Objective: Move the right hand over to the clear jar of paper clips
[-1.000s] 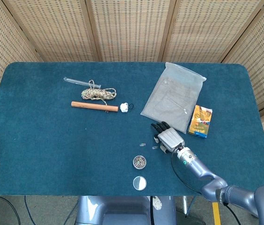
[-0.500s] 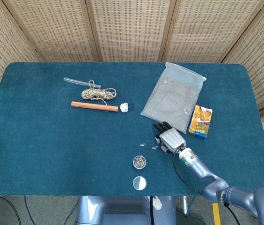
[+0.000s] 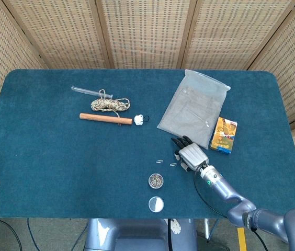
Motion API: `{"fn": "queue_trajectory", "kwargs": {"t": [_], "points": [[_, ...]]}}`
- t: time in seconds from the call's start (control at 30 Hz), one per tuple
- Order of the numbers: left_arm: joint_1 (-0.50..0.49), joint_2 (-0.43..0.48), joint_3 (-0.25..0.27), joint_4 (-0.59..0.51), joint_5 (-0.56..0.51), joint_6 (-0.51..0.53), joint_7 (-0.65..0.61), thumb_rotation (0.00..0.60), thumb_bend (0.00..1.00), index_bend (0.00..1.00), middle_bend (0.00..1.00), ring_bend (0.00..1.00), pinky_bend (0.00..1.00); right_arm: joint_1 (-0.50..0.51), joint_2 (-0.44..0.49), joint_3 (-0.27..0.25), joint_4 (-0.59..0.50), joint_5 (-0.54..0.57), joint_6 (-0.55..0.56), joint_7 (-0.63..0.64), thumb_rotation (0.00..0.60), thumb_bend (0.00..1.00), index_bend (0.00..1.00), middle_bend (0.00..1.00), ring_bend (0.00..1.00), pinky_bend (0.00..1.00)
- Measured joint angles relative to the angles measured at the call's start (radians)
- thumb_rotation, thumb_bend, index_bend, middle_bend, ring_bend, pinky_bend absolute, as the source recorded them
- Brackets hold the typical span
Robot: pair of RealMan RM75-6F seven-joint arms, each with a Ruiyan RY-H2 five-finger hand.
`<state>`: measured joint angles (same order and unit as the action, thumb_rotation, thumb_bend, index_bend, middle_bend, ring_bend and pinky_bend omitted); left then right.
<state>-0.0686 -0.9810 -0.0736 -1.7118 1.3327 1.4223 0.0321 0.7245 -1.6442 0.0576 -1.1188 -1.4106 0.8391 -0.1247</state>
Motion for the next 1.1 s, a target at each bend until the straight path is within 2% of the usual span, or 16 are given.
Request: {"fn": "queue_trajectory", "kwargs": {"t": [0.23, 0.67, 0.83, 1.1], "points": [[0.000, -0.001, 0.000, 0.001, 0.000, 0.001, -0.001, 0.600, 0.09, 0.00, 0.00, 0.00, 0.00, 0.005, -0.005, 0.005, -0.001, 0.009, -0.005, -0.016, 0.600, 0.43, 0.71, 0.00, 0.00, 0.00], [-0.001, -0.001, 0.000, 0.003, 0.000, -0.002, -0.003, 0.600, 0.09, 0.00, 0.00, 0.00, 0.00, -0.001, 0.008, 0.006, -0.022, -0.010, 0.032, 0.007, 0.600, 0.43, 0.72, 0.00, 0.00, 0.00], [-0.002, -0.001, 0.001, 0.003, 0.000, -0.004, -0.001, 0.600, 0.09, 0.00, 0.00, 0.00, 0.00, -0.003, 0.050, 0.014, -0.095, -0.037, 0.075, 0.019, 0.600, 0.43, 0.72, 0.00, 0.00, 0.00], [-0.001, -0.001, 0.004, 0.001, 0.011, -0.001, 0.000, 0.600, 0.09, 0.00, 0.00, 0.00, 0.00, 0.001, 0.129, 0.013, -0.288, -0.093, 0.115, 0.034, 0.600, 0.43, 0.72, 0.00, 0.00, 0.00]]}}
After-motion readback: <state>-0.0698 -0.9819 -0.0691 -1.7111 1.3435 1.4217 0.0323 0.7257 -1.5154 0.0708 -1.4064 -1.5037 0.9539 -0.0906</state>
